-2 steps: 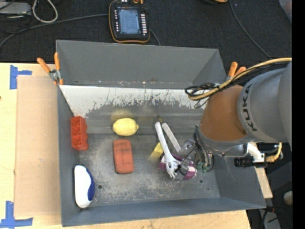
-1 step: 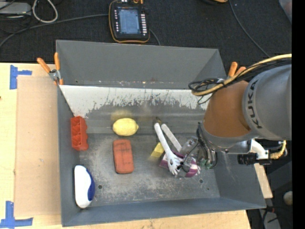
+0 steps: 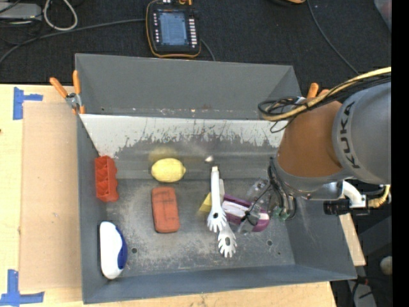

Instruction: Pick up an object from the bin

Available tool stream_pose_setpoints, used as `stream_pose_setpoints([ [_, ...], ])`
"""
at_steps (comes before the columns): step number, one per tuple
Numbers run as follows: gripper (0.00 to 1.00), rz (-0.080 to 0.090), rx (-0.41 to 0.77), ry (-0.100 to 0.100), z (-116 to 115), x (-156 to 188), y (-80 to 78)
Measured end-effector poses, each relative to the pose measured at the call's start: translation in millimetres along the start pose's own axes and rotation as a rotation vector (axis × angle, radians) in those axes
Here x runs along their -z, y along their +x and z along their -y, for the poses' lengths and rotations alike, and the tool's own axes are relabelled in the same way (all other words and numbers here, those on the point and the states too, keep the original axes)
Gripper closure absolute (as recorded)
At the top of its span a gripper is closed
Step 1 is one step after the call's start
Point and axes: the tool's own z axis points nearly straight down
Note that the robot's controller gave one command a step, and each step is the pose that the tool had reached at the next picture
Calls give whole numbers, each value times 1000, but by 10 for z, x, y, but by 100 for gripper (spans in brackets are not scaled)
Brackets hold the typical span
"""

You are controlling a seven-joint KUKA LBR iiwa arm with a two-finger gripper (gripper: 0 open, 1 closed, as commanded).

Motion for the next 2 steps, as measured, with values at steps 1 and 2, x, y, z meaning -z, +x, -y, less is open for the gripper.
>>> stream_pose_setpoints([
  [1,100,2,1,-1,-1,123,-1],
  [2,100,0,2,-1,2,257,5],
])
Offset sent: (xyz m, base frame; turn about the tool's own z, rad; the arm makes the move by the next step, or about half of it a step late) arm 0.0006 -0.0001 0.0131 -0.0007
